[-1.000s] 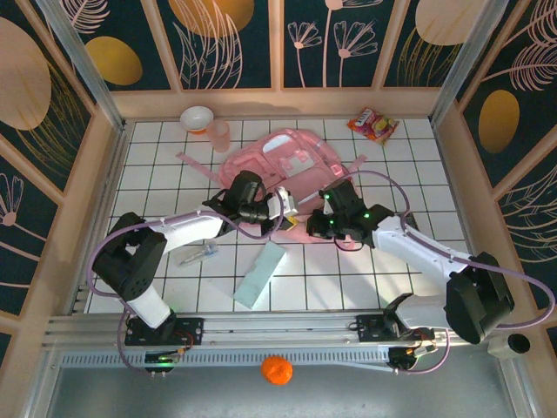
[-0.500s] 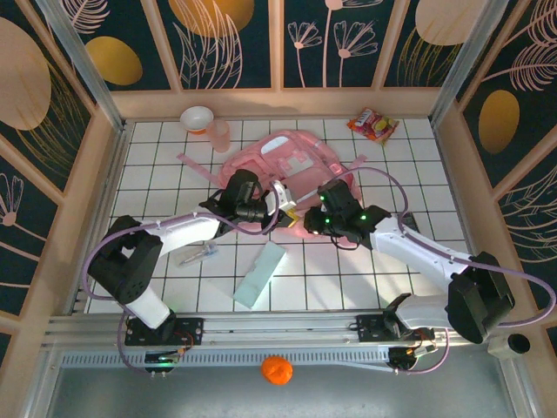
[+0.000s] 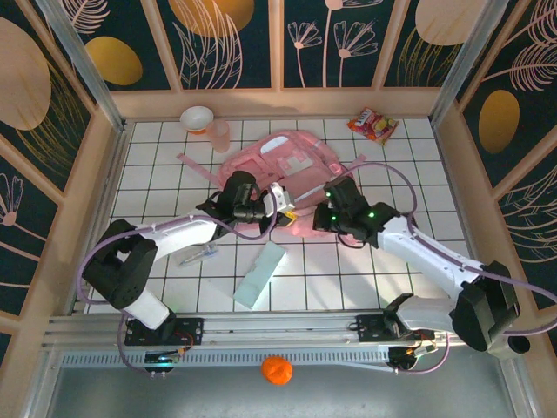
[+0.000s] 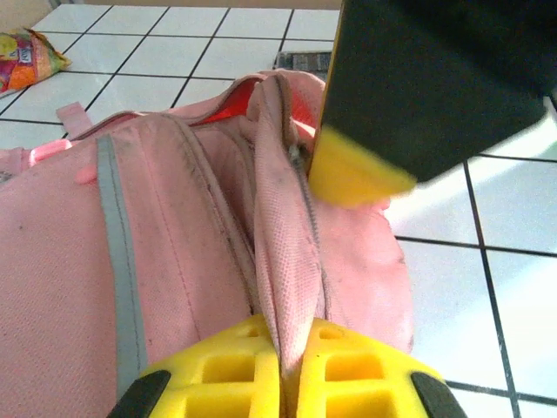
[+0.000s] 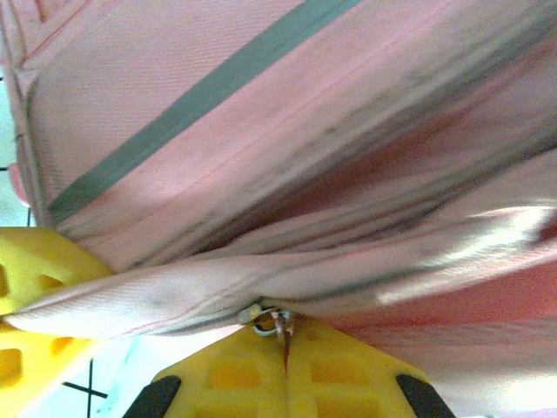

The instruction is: Pack the student bag

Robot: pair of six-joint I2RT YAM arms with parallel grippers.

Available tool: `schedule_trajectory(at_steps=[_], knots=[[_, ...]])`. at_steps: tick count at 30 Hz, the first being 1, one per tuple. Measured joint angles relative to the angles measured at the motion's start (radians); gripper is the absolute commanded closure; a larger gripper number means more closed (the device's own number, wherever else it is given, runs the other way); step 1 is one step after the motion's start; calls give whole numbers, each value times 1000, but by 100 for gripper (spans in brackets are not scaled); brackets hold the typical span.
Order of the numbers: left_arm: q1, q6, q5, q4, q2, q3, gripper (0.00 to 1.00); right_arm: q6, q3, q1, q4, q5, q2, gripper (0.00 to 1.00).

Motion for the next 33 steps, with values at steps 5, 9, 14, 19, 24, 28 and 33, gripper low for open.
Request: schedule_trajectory(at_steps=[5,9,14,19,24,28,33], knots=[[51,67,-3,-70,-30,-11,98,-59,-10,-59,-47,-14,-17,100],[61,130,-25,-123,-46,-11,78,-87,-38,-57,-19,-82,-17,100],[67,184,-42,-207,-76,-10,35,-86,-69,-26,34,-167,-10,100],[-45,212,-90,-268,-72,48,29,-84,-70,8,68,-248,21,100],[-115,204,-100,-249,-37,77,36,-86,-70,14,84,-307,24,100],[-123,187,-126,-227,-2,77,61,-91,-70,14,84,-325,24,100],[-124,194,-190,-215,27,76,93,-98,-72,-14,83,-341,21,100]])
